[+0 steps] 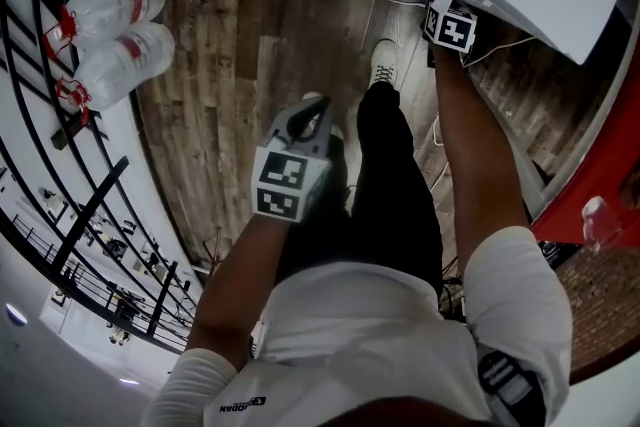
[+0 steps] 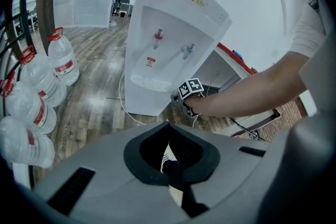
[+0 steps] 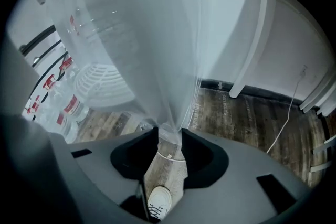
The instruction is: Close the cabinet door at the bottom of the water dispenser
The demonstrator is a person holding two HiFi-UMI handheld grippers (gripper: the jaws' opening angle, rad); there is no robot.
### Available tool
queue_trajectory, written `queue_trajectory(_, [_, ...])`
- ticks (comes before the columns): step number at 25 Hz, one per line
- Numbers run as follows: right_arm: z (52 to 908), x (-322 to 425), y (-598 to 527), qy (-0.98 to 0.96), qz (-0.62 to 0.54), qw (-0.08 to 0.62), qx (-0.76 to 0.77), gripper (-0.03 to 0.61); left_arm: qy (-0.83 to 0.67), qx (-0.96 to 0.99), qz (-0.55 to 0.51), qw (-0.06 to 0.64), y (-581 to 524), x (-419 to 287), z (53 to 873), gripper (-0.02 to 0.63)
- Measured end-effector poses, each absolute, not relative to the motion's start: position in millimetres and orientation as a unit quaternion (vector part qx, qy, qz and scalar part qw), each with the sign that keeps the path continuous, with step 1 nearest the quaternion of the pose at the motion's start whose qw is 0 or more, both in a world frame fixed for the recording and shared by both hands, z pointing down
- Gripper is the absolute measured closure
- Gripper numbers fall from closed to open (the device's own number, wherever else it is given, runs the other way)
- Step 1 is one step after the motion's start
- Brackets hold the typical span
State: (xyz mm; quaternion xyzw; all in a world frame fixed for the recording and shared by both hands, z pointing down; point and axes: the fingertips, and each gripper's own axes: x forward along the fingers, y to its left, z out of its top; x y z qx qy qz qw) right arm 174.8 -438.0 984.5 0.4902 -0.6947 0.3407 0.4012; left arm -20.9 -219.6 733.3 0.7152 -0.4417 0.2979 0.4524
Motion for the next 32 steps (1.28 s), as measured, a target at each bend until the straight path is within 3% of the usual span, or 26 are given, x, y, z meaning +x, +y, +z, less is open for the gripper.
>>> queue_trajectory(15, [943, 167, -408, -0.699, 0.333, 0.408, 0.484, 0.425, -0.448, 0.726, 0.278, 0.440, -218, -25, 705, 0.617])
queue_trajectory(25, [819, 134, -347, -0.723, 0.349, 0.353, 0.480, 0.426, -0.461, 0.743, 0.201, 0.442, -198, -47, 624, 0.617])
queue_trajectory(32, [687, 125, -289, -0.757, 0.348, 0.316, 0.454, 0.451, -0.451, 0.771, 0.201, 0.402, -171, -40, 555, 0.617])
